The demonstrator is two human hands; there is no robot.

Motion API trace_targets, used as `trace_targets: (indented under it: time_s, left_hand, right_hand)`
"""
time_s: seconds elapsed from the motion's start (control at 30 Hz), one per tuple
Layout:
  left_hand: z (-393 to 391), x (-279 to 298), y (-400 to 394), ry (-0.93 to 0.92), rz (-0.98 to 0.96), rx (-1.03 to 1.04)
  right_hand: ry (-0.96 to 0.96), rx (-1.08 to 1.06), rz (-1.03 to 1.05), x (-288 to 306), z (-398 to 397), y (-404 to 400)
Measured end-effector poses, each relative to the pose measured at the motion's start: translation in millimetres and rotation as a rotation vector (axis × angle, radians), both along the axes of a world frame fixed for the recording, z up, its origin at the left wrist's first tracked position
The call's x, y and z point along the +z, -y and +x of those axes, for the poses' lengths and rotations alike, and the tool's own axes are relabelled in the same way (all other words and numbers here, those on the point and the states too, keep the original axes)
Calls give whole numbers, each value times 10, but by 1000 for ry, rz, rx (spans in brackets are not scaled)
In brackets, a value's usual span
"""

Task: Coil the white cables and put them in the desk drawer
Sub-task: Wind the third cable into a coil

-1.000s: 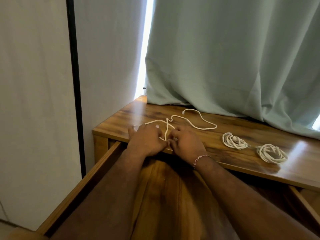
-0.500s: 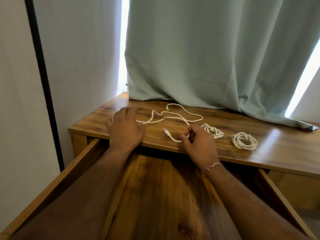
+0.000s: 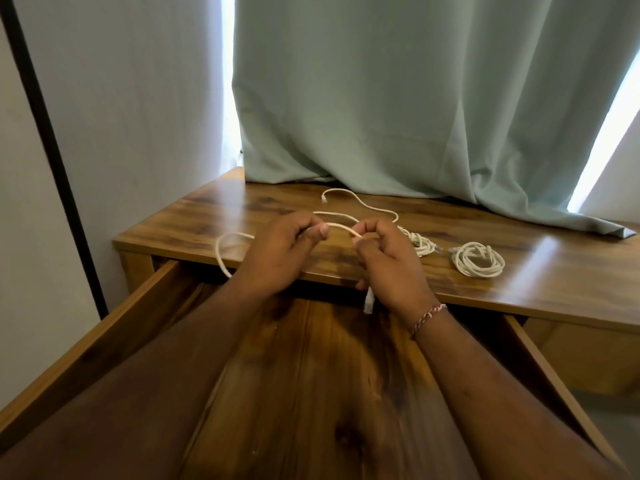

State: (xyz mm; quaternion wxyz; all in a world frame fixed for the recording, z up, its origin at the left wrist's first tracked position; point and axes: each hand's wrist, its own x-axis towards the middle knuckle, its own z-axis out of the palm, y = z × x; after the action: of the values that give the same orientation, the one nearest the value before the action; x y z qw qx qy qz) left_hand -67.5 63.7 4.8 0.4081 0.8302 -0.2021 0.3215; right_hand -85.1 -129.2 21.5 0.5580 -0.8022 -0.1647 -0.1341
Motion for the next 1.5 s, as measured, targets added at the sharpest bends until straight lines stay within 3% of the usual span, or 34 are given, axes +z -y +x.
trace_targets:
  time_s: [0.13,0.23,0.37,0.47,0.57,0.63,0.87,0.93,1.0,1.07,1.1,1.27,1.4,1.5]
  left_hand:
    - [8,-55,-11,34,-10,265]
    - [22,-52,-61,-70,-42,534]
    - [-1,-127,-124,-199,261,611]
    - [-42,-162,-79,-267,346,447]
    - [-107,-143,119,-291,452,188]
    - [-140,-144,291,-263,525,131]
    - [-141,-63,453,-395,450,-133]
    - [-142,-7,392,-392,445,-126]
    - [-136,22,350,-328,483,-123]
    - [-149,19,335,-264,552,-96]
    - [-146,24,318,-235,562,-81]
    - [-155,135,152,-172,451,-111]
    - [-168,225,57,-173,420,-158]
    - [-183,245,-42,-134,368,-143]
  right_hand:
    - [-384,230,146,-75,-34,-133]
    - [-531,314,150,-149,-98,-244]
    - [-600,418,322,-151,-158,-339]
    - [-545,440,619,-122,-162,-370]
    - [-450,362,886,-94,-154,-369]
    - [-385,297,1008,-76,-105,-317]
    - [-222,-138,1047,-143,178,-71]
    - [-165,-302,901,-188,248,19]
    - [1,-459,444,-239,234,64]
    - [232,-457,-21,-290,158,30]
    - [322,-418,-134,-303,123,-16]
    - [475,-346,-308,-267,70,-99]
    - [455,-250,-511,-277,107,13]
    - [478,-60,-568,-286,119,67]
